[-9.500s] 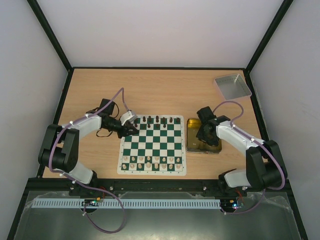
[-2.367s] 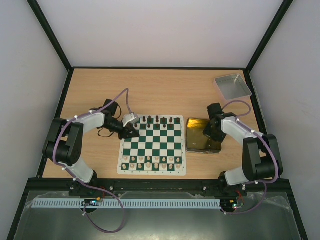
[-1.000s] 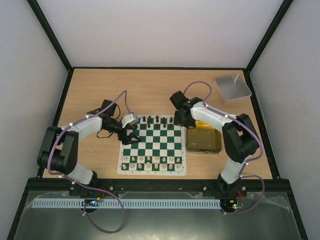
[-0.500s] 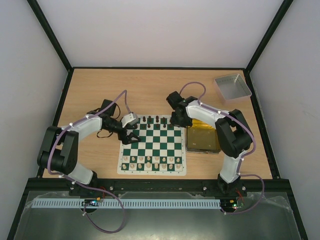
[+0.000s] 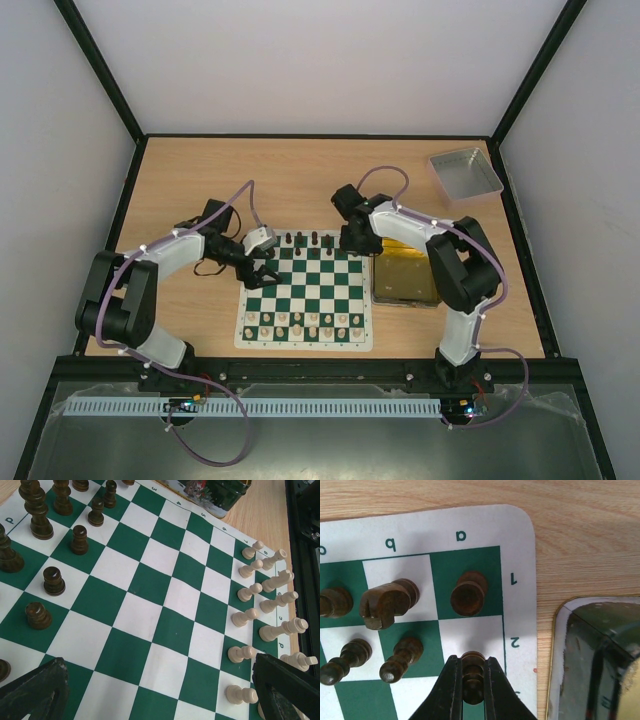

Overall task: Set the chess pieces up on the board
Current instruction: Place the chess piece on the chessboard.

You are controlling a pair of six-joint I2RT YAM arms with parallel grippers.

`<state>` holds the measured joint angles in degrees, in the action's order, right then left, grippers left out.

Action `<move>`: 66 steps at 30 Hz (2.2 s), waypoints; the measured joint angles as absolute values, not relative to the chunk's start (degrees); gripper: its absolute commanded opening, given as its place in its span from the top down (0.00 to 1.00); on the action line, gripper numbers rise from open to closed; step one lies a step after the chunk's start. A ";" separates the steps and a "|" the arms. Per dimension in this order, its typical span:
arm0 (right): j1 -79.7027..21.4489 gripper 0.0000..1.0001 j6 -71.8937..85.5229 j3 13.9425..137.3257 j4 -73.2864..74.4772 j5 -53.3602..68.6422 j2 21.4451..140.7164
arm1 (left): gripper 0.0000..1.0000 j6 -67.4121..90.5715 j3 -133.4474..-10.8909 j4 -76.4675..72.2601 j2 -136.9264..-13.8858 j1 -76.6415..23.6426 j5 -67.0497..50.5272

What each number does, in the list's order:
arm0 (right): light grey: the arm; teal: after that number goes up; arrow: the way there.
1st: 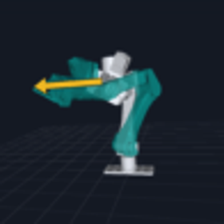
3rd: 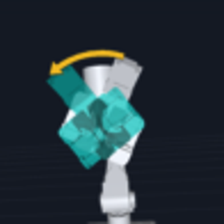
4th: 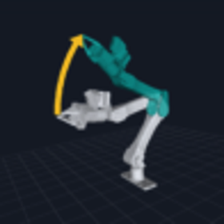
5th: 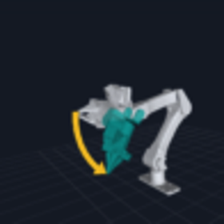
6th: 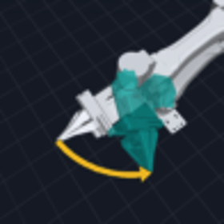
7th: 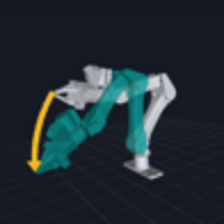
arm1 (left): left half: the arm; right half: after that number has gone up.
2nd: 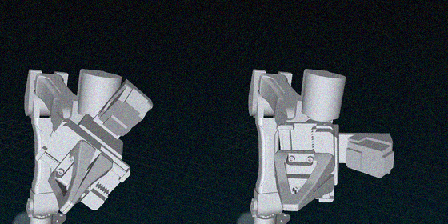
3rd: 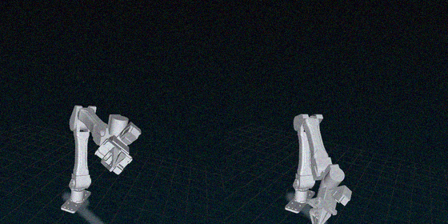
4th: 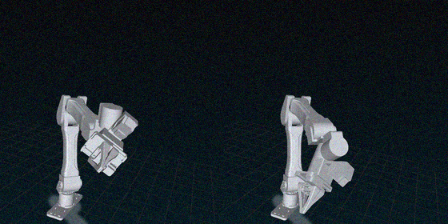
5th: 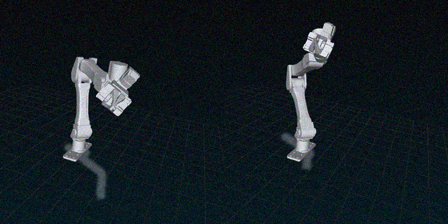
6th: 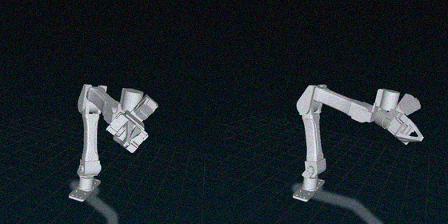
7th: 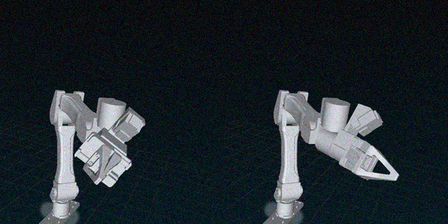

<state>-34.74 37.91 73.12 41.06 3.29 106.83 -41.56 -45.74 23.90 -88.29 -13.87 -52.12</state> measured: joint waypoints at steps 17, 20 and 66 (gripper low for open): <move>-34.92 0.94 37.91 73.12 40.29 3.60 108.68 | 0.01 -41.56 -45.74 23.90 -88.29 -13.87 -52.01; -34.92 0.95 37.91 73.12 40.27 3.29 108.68 | 0.01 -41.54 -45.74 23.90 -88.29 -13.87 -52.01; -34.92 0.58 39.05 73.30 39.13 2.57 107.48 | 0.01 -40.62 -45.74 23.83 -88.29 -13.87 -51.75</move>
